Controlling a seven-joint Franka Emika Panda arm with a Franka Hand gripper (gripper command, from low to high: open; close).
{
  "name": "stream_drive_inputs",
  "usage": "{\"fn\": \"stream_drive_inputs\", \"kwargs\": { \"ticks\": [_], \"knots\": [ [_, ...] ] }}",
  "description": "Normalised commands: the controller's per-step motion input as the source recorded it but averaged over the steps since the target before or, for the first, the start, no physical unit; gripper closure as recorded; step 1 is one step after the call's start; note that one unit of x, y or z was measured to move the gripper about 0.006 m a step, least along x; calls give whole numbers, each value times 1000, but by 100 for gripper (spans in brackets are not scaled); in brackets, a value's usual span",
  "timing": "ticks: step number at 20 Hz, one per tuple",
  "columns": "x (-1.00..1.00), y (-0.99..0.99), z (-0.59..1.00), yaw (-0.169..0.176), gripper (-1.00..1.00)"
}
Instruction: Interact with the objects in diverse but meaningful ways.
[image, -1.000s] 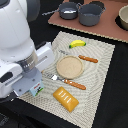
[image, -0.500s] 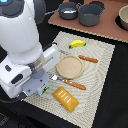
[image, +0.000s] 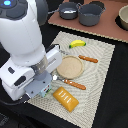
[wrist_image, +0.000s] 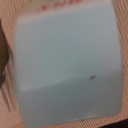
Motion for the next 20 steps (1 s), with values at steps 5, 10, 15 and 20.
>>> {"fn": "stream_drive_inputs", "kwargs": {
  "ticks": [5, 10, 15, 20],
  "knots": [
    [877, -219, 875, -31, -100],
    [962, -263, 265, -24, -100],
    [821, -164, -97, -37, -100],
    [761, -19, -208, -15, -100]
  ]
}}
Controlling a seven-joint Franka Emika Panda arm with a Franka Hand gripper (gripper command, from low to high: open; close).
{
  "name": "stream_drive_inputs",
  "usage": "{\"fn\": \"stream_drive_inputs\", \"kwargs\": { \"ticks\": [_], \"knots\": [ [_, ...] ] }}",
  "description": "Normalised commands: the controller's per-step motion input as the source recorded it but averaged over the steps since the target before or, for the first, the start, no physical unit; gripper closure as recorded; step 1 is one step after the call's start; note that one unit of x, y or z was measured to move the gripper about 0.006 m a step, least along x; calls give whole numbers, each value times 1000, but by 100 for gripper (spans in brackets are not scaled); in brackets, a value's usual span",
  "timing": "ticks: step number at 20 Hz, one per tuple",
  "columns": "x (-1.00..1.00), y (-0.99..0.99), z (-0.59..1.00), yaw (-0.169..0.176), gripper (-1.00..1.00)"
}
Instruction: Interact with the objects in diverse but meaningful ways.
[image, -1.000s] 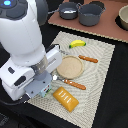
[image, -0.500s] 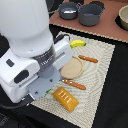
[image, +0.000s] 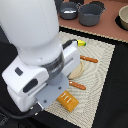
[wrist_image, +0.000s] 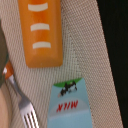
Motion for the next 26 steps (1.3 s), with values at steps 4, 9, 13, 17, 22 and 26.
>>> {"fn": "stream_drive_inputs", "kwargs": {
  "ticks": [4, 9, 13, 17, 22, 26],
  "knots": [
    [866, 8, -38, -12, -100],
    [979, 66, 0, -4, -100],
    [849, 59, -4, -1, -100],
    [664, 56, -83, 0, -100],
    [128, 59, 33, 0, -100],
    [-34, 66, 54, 0, -100]
  ]
}}
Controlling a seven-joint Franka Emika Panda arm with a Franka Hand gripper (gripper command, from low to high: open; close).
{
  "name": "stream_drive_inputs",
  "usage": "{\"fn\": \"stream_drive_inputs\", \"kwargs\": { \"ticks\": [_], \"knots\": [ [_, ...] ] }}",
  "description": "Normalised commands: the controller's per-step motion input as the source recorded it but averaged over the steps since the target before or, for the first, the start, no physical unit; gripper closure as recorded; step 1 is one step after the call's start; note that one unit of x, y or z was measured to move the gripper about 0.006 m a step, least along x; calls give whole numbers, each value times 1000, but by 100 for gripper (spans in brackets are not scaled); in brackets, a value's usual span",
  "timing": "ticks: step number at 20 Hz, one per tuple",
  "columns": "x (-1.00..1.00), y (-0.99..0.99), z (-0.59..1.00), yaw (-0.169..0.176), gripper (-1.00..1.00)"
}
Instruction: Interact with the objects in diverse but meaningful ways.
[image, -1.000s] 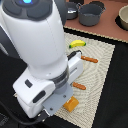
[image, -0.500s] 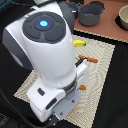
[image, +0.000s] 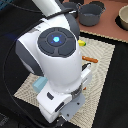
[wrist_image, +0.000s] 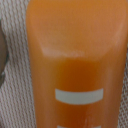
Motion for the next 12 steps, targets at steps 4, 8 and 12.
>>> {"fn": "stream_drive_inputs", "kwargs": {
  "ticks": [4, 8, 12],
  "knots": [
    [0, 42, 0, 0, -100],
    [110, 7, 0, 0, 100],
    [208, 3, 0, 0, 100]
  ]
}}
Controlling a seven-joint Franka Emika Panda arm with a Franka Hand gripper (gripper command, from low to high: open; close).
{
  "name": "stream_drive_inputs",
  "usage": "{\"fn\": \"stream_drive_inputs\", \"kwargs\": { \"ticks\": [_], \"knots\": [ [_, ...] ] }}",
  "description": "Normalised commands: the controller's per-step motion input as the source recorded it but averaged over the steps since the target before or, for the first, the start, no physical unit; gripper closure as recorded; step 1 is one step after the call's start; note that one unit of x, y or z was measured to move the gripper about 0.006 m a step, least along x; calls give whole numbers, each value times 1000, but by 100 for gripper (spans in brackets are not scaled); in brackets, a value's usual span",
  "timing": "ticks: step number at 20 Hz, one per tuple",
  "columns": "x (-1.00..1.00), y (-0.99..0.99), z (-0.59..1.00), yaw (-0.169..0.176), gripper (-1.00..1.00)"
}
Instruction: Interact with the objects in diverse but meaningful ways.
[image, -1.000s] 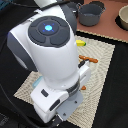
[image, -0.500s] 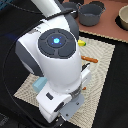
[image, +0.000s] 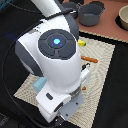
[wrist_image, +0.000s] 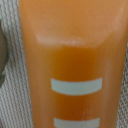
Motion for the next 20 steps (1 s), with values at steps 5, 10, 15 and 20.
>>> {"fn": "stream_drive_inputs", "kwargs": {
  "ticks": [5, 10, 15, 20],
  "knots": [
    [162, 0, 1, 0, 100],
    [276, 0, 381, 0, 100],
    [509, -12, 1000, -45, 100],
    [681, 148, 1000, -87, 100]
  ]
}}
